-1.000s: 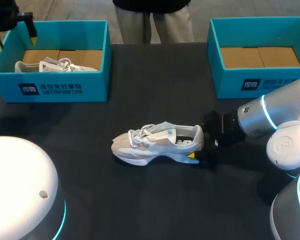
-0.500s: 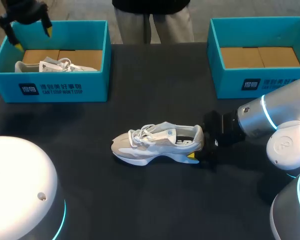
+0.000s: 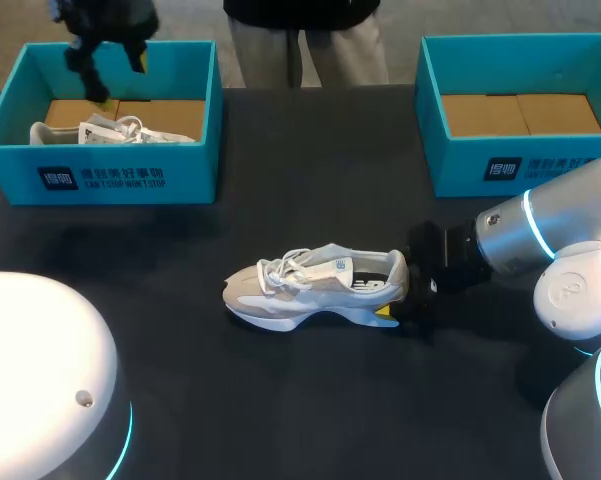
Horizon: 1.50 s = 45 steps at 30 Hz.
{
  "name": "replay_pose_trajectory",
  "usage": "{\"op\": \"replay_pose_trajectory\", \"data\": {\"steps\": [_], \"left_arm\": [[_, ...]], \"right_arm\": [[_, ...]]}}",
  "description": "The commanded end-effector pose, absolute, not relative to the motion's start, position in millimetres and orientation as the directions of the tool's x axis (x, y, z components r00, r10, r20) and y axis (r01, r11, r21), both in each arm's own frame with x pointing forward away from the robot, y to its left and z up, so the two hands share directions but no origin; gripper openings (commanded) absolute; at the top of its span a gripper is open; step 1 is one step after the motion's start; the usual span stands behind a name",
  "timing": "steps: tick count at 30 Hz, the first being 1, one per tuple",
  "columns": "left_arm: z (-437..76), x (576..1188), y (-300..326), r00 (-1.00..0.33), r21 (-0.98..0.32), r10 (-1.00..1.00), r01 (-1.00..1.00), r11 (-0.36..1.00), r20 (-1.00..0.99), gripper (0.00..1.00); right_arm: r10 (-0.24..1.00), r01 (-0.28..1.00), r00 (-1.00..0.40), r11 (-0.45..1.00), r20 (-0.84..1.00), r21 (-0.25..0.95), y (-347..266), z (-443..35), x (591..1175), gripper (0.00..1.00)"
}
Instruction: Take the shoe out of the shoebox, open the shoe tongue, remove and reinsert the insole, then place the shoe into the shoebox
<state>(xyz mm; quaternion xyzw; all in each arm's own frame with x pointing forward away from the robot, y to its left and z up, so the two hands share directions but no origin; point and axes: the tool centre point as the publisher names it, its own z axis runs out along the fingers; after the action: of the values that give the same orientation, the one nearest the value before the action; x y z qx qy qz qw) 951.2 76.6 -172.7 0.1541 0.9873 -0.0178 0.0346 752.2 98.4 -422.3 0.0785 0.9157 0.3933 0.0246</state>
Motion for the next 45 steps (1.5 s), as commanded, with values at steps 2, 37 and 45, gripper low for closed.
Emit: {"op": "replay_pose_trajectory", "data": {"steps": [2, 37, 45], "left_arm": [[-183.8, 942.7, 41.8, -0.975, -0.006, 0.204, 0.205, 0.979, -0.083, 1.00], [-261.1, 889.5, -81.3, -0.908, -0.057, 0.416, 0.418, 0.907, -0.036, 1.00], [-261.1, 889.5, -81.3, -0.908, -0.057, 0.416, 0.418, 0.907, -0.036, 1.00]], "right_arm": [[0.165, 0.127, -0.986, 0.683, 0.018, 0.719, 101.4, -424.9, 754.6, 0.00], [0.165, 0.127, -0.986, 0.683, 0.018, 0.719, 101.4, -424.9, 754.6, 0.00], [0.165, 0.127, -0.986, 0.683, 0.018, 0.719, 101.4, -424.9, 754.6, 0.00]]}}
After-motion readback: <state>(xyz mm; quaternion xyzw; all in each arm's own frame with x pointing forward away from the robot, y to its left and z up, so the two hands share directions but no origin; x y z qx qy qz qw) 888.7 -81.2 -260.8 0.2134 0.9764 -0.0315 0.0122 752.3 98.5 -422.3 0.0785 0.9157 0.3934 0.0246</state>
